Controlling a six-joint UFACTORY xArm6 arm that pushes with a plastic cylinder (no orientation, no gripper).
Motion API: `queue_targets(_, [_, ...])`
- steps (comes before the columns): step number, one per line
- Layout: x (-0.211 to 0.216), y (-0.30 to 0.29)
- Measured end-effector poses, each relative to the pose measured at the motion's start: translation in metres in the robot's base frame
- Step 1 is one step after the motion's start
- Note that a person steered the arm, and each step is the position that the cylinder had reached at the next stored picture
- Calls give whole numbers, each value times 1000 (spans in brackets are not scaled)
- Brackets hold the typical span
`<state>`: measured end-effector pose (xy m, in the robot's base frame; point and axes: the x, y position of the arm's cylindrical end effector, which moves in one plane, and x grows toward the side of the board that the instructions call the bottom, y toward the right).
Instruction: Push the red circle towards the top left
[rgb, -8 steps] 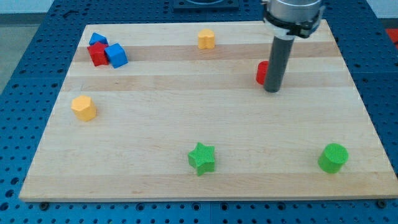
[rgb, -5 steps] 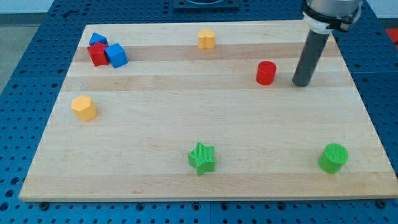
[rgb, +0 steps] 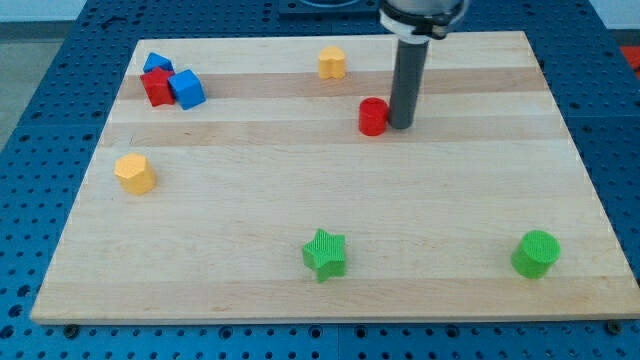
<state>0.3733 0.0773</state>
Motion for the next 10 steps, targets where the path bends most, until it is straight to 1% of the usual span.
queue_targets(5, [0,-125])
queue_targets(7, [0,-159])
queue_targets(8, [0,-159])
queue_targets(9, [-2,-116])
queue_targets(10, [-2,-91])
